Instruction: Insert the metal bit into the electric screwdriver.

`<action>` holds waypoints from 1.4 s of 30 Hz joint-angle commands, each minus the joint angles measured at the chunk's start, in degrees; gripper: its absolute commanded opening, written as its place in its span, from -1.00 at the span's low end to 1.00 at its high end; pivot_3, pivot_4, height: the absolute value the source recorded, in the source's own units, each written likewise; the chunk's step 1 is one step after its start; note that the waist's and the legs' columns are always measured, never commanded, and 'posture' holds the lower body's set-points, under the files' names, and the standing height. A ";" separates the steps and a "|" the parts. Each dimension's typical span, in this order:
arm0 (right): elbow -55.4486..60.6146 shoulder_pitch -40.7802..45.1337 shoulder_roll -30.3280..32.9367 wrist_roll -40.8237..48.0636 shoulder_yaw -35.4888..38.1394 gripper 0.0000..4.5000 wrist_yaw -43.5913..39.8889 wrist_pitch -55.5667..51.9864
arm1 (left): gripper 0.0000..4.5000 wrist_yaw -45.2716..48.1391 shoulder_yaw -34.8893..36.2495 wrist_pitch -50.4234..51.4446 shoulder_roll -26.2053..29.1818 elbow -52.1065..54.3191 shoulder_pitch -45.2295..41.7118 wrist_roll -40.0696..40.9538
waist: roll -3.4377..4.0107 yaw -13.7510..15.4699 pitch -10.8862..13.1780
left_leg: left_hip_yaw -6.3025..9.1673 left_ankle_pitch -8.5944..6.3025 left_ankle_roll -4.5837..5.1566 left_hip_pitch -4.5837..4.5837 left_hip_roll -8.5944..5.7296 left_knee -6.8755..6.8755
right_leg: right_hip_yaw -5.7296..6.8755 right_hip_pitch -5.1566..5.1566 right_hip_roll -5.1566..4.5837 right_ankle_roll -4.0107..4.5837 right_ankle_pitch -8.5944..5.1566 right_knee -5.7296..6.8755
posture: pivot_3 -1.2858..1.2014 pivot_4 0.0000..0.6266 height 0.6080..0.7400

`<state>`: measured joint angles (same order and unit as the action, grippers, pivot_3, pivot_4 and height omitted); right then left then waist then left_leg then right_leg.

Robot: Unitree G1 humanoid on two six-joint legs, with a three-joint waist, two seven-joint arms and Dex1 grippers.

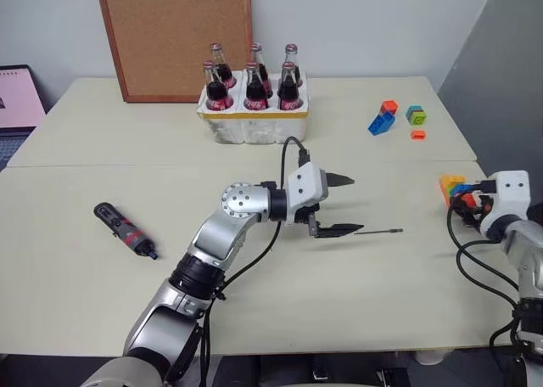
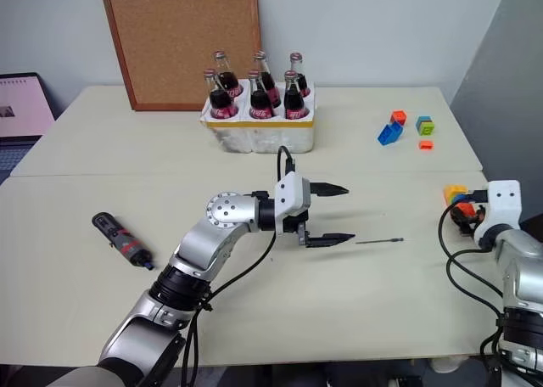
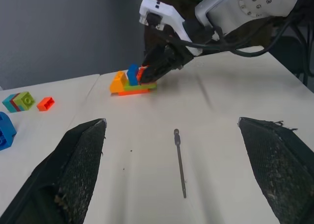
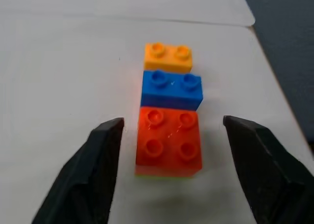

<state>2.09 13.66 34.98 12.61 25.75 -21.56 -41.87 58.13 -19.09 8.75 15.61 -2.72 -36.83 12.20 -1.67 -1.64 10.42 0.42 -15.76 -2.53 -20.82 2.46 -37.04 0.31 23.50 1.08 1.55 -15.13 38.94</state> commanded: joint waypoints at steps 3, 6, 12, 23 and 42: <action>19.67 -8.41 2.94 4.42 3.83 0.98 -4.38 -0.91 | 1.00 1.11 3.86 -0.77 2.66 2.20 -1.81 1.46 | 0.05 -0.06 0.01 | 0.00 0.00 0.00 0.01 0.01 0.00 | -0.01 0.01 0.00 -0.03 -0.02 0.00 | 0.03 -0.52 1.00; 29.56 -13.19 4.37 9.39 2.62 0.98 -11.24 1.27 | 1.00 3.31 6.46 0.66 7.20 4.08 -1.64 3.01 | 0.06 -0.37 0.02 | -0.03 0.00 0.00 0.02 0.01 0.01 | -0.03 0.03 0.02 -0.06 -0.03 0.01 | 0.03 -0.52 1.00; 44.34 -13.07 7.48 22.63 -9.04 0.98 -22.00 -1.62 | 1.00 14.61 13.83 2.02 27.66 6.25 1.46 4.46 | 0.08 -1.05 0.05 | 0.14 0.00 0.00 0.09 0.21 0.05 | 0.09 0.03 0.28 -0.06 -0.03 0.04 | 0.03 -0.52 1.00; 38.13 1.12 2.96 20.31 -31.05 0.98 -25.06 3.04 | 1.00 33.35 18.30 -18.64 55.50 -4.50 8.44 -1.61 | -0.13 0.15 0.19 | 0.26 -0.02 0.01 -0.16 0.13 0.05 | 0.30 0.24 0.24 -0.04 -0.04 -0.33 | 0.03 -0.52 1.00; 39.05 0.21 -0.69 15.23 -40.11 0.98 -23.32 6.97 | 1.00 33.27 -0.42 -54.02 53.78 -31.46 -5.74 -22.06 | -0.20 0.50 0.16 | 0.25 -0.02 0.03 -0.78 0.23 -0.11 | 0.35 0.85 0.27 0.00 -0.06 -0.02 | 0.03 -0.52 1.00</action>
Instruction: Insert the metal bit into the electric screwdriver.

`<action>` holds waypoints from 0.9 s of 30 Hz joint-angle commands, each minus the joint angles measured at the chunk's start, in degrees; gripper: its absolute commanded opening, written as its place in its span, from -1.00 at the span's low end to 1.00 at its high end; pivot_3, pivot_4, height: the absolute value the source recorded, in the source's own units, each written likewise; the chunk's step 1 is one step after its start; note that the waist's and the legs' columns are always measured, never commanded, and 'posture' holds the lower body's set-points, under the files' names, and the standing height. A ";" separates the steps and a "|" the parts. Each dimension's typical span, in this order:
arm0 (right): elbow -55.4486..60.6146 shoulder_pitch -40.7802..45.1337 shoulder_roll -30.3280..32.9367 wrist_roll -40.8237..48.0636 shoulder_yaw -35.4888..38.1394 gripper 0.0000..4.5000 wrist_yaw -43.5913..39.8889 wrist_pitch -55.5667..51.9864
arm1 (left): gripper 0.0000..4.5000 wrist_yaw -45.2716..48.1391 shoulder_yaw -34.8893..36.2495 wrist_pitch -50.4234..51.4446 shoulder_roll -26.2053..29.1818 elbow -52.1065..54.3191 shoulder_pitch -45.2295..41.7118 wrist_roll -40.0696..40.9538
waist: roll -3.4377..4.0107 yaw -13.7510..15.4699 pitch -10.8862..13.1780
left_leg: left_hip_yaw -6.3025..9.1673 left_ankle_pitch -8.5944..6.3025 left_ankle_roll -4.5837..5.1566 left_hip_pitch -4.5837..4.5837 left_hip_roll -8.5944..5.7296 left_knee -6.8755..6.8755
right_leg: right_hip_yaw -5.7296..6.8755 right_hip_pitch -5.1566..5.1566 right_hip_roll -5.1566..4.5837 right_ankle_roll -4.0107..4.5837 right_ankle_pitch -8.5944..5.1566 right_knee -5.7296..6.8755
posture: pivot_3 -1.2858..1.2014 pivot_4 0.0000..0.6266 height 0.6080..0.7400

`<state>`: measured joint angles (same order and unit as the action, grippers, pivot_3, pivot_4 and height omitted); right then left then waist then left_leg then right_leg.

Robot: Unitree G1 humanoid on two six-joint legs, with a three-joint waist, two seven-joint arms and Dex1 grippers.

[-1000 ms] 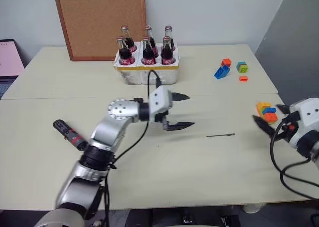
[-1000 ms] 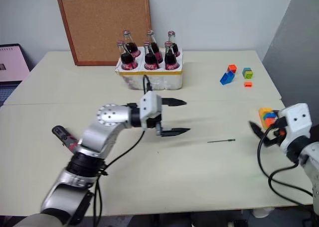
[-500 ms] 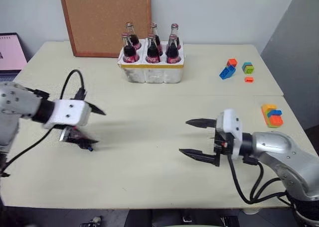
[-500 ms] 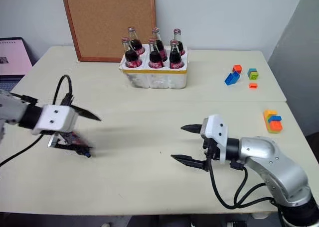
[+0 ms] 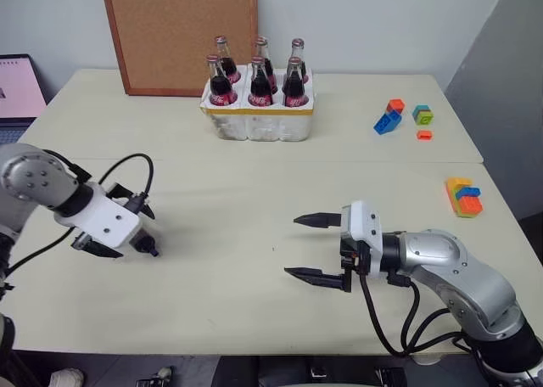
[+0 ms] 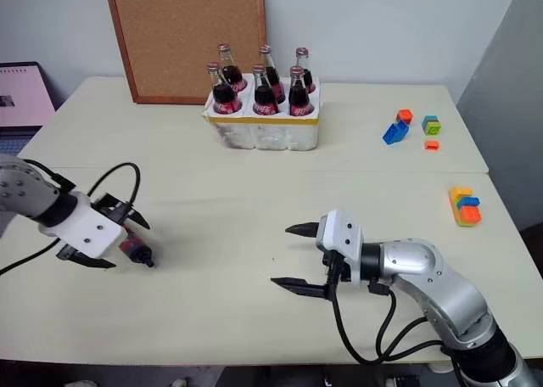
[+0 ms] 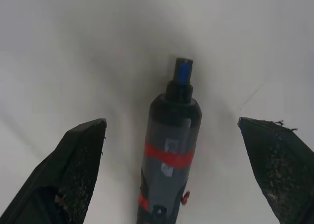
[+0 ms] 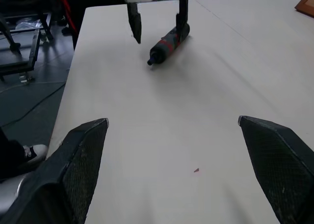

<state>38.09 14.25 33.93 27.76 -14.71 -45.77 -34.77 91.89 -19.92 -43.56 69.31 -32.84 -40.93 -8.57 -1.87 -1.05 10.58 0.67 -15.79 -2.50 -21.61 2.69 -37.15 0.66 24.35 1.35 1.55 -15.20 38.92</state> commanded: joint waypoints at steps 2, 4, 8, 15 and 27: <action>3.65 -0.77 0.41 0.24 0.68 0.98 1.40 -0.46 | 1.00 -1.12 0.14 -2.28 -0.47 -1.78 -1.77 -2.23 | 0.00 -0.20 0.00 | 0.01 0.00 0.00 0.01 0.00 0.00 | 0.01 0.00 -0.01 0.00 0.00 0.02 | 0.03 -0.52 1.00; 4.03 -0.89 0.42 0.35 0.79 0.98 1.80 -0.67 | 1.00 -1.38 0.04 -2.12 -1.06 -1.64 -1.55 -2.56 | -0.01 -0.34 -0.01 | 0.01 0.00 0.00 0.03 0.00 -0.01 | 0.01 -0.01 -0.03 0.00 0.00 0.05 | 0.03 -0.52 1.00; 4.50 -1.18 0.71 0.28 0.86 1.00 2.05 -0.76 | 0.81 -2.10 0.21 -1.32 -1.43 0.03 0.19 -2.84 | -0.02 -0.45 -0.02 | 0.05 0.00 0.00 0.04 0.00 -0.06 | 0.04 -0.02 -0.04 0.00 0.01 0.10 | 0.03 -0.52 1.00; 4.81 -0.82 1.21 0.86 1.17 1.00 1.90 -0.38 | 0.13 -3.94 0.94 -1.80 0.55 1.38 3.24 -4.18 | -0.03 -0.56 -0.02 | 0.05 0.00 0.00 0.06 0.02 -0.07 | 0.03 -0.03 -0.04 0.00 0.01 0.10 | 0.03 -0.52 1.00; 4.19 0.97 1.71 2.28 1.85 1.00 0.05 -0.40 | -0.94 -5.19 1.64 0.80 0.56 1.63 2.07 -3.70 | -0.03 -0.52 -0.03 | 0.07 0.00 0.00 0.32 0.02 -0.08 | 0.04 -0.23 -0.04 0.00 0.01 0.20 | 0.03 -0.52 1.00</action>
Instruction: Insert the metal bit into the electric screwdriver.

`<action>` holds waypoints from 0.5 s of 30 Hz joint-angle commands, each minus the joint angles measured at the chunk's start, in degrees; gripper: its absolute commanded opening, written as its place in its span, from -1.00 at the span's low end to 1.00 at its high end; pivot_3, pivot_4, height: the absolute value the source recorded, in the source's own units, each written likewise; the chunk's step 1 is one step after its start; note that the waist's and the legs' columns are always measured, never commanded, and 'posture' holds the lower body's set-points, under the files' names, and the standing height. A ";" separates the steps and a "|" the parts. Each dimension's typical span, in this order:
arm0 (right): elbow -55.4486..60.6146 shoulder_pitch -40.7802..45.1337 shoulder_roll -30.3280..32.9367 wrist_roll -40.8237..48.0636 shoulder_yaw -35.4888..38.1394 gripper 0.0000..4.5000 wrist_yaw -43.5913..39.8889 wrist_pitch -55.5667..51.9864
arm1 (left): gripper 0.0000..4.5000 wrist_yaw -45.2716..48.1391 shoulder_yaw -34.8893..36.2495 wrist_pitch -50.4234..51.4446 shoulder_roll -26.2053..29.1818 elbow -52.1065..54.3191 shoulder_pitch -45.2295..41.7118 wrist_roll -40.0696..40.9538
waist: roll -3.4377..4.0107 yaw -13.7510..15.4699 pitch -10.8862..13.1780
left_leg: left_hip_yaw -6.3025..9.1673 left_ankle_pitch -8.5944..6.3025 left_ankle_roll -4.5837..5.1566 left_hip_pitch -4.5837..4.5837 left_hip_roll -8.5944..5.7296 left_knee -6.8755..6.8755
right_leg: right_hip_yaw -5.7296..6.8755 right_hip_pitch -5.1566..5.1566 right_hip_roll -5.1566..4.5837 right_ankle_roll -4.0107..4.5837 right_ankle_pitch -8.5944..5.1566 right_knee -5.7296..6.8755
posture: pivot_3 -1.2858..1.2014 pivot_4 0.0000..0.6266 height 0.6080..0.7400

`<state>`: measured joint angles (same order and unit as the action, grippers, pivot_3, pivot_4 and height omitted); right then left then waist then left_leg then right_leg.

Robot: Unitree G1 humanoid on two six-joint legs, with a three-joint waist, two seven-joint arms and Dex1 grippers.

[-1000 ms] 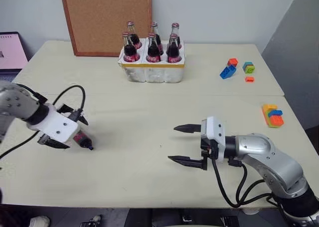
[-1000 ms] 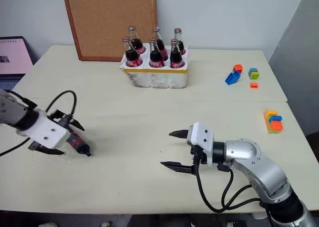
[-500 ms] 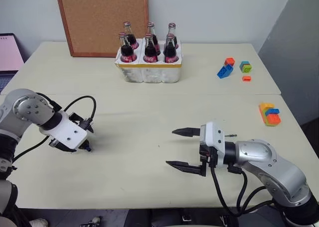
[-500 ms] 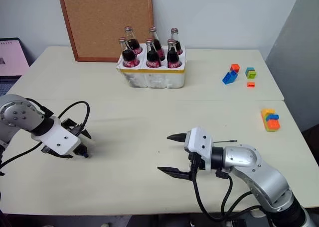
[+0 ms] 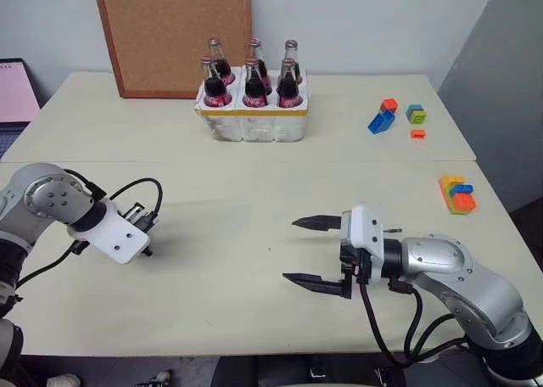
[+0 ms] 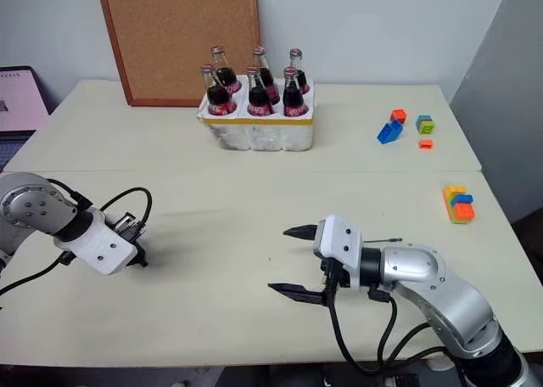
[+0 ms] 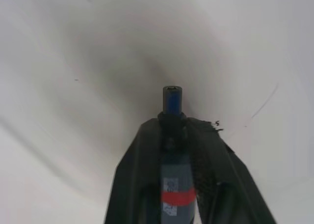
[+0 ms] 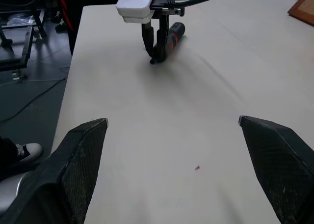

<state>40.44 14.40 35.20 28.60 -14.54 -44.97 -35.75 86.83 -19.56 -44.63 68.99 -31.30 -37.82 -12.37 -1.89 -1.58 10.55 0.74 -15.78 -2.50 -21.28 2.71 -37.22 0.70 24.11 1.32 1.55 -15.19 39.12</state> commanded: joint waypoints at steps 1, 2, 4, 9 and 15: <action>1.68 0.88 0.58 1.46 1.80 1.00 -0.94 0.66 | -0.99 0.25 1.39 2.62 0.71 0.20 -1.51 0.47 | 0.00 0.00 0.00 | -0.01 0.00 0.00 0.03 0.00 0.00 | -0.01 -0.02 0.00 0.00 0.00 0.01 | 0.03 -0.52 1.00; 1.58 0.93 0.70 1.48 1.88 1.00 -1.02 0.70 | -0.99 0.72 1.54 3.56 0.56 0.46 -1.79 1.06 | 0.00 0.00 0.00 | -0.01 0.00 0.00 0.04 0.00 0.00 | -0.01 -0.02 0.00 0.00 0.00 0.02 | 0.03 -0.52 1.00; 1.41 0.88 1.01 1.63 2.17 1.00 -1.37 0.83 | -0.99 1.13 1.62 4.66 0.32 0.96 -2.59 1.44 | -0.02 0.00 -0.01 | -0.01 0.00 0.00 0.04 0.00 -0.01 | 0.00 -0.02 0.01 0.00 0.01 0.04 | 0.03 -0.52 1.00; 1.00 0.94 2.07 1.92 3.12 1.00 -2.45 1.03 | -0.99 0.91 2.45 8.17 -0.72 1.59 -3.58 3.09 | -0.02 0.01 -0.01 | -0.02 0.00 0.00 0.01 -0.01 -0.01 | -0.02 -0.02 0.01 0.00 0.00 0.00 | 0.03 -0.52 1.00; 0.63 0.72 3.12 2.58 4.50 1.00 -3.56 1.29 | -0.99 1.69 3.64 12.07 -0.89 4.13 -2.03 5.88 | -0.02 -0.03 -0.01 | -0.05 0.00 0.00 0.00 -0.01 -0.01 | -0.06 -0.01 0.00 0.00 0.00 -0.02 | 0.03 -0.52 1.00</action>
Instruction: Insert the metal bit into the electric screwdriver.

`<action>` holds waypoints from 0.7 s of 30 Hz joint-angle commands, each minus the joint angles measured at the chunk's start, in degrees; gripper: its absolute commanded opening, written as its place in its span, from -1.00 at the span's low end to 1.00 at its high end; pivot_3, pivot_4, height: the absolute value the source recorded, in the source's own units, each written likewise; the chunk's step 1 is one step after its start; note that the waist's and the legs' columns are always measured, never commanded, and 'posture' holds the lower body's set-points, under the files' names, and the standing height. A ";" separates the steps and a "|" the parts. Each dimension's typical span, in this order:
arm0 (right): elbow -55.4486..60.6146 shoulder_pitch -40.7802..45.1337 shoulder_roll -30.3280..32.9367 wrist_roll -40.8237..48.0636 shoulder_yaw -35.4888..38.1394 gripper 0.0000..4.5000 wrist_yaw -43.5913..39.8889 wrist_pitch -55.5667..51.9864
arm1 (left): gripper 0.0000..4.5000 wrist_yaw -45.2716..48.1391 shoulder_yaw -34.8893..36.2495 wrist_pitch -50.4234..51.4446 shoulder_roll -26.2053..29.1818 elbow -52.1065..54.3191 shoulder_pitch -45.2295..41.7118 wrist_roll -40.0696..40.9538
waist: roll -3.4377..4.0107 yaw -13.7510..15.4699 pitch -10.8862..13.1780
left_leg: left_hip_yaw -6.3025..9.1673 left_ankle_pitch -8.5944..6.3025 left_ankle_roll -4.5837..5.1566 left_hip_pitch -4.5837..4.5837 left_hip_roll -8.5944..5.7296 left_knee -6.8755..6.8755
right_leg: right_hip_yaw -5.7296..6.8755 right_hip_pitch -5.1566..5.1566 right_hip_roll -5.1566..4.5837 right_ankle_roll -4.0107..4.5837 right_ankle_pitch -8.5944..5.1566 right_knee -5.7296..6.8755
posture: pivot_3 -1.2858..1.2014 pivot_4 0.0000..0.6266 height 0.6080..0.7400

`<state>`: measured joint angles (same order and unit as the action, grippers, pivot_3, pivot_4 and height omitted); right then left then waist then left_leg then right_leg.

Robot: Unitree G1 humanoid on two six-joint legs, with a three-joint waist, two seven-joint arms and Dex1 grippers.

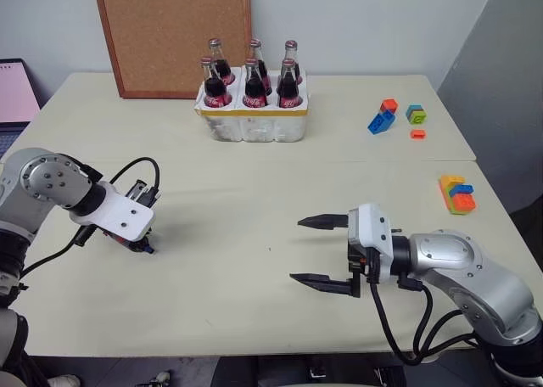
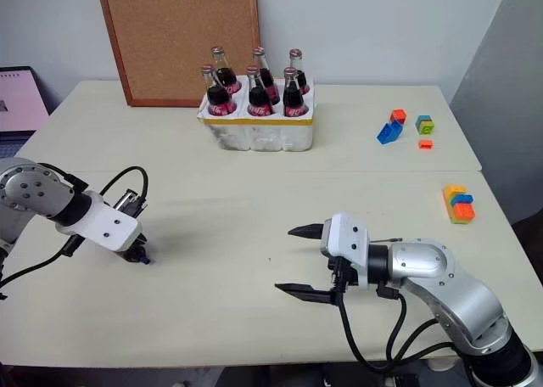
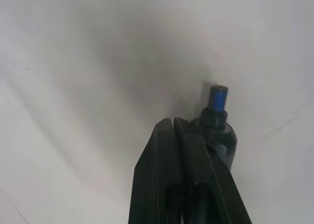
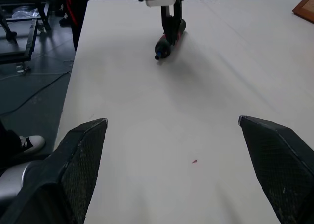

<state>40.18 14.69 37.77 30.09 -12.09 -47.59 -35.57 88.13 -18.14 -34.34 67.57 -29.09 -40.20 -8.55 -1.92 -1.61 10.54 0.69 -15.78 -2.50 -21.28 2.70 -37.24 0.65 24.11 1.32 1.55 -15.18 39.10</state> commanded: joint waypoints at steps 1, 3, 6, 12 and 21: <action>0.83 0.28 0.76 1.20 2.29 1.00 -1.12 1.17 | -0.99 0.70 2.22 2.16 0.74 2.34 0.52 2.28 | 0.00 0.00 0.00 | 0.01 0.00 0.00 0.00 0.00 0.00 | 0.00 0.00 0.00 0.00 0.00 0.00 | 0.03 -0.52 1.00; 0.76 -0.01 1.16 1.26 2.63 1.00 -1.50 1.25 | -0.99 1.19 2.55 3.45 0.95 2.99 0.93 3.34 | 0.00 0.00 0.00 | 0.01 0.00 0.00 0.01 0.00 0.00 | 0.01 0.00 0.00 0.00 0.00 0.01 | 0.03 -0.52 1.00; 0.68 -0.51 1.66 1.35 3.11 1.00 -1.99 1.34 | -0.99 -0.18 4.84 7.40 -0.09 4.18 0.90 6.59 | 0.00 0.03 0.00 | 0.02 0.00 0.00 0.01 0.00 -0.01 | 0.02 -0.01 0.00 0.00 0.00 0.02 | 0.03 -0.52 1.00; -0.04 -0.40 3.33 2.42 4.05 1.00 -4.47 1.15 | -0.69 0.57 9.03 14.90 4.76 13.79 4.55 9.34 | 0.00 -0.07 0.00 | 0.04 0.00 0.00 -0.05 0.00 -0.07 | 0.02 0.00 0.00 0.00 0.00 0.01 | 0.03 -0.52 1.00; -3.06 3.30 6.75 4.27 4.51 1.00 -10.52 0.74 | 0.16 1.30 10.50 10.02 13.36 20.00 14.77 5.70 | 0.01 -0.05 0.01 | -0.03 0.00 0.00 0.16 0.02 0.02 | -0.05 -0.05 0.01 0.01 0.00 0.04 | 0.03 -0.52 1.00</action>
<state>36.82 16.67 43.72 32.88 -8.55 -56.07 -35.35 89.46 -9.09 -22.87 79.17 -10.13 -25.84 -1.80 -1.91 -1.65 10.54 0.66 -15.78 -2.50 -21.12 2.72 -37.22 0.60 24.06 1.32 1.56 -15.18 39.14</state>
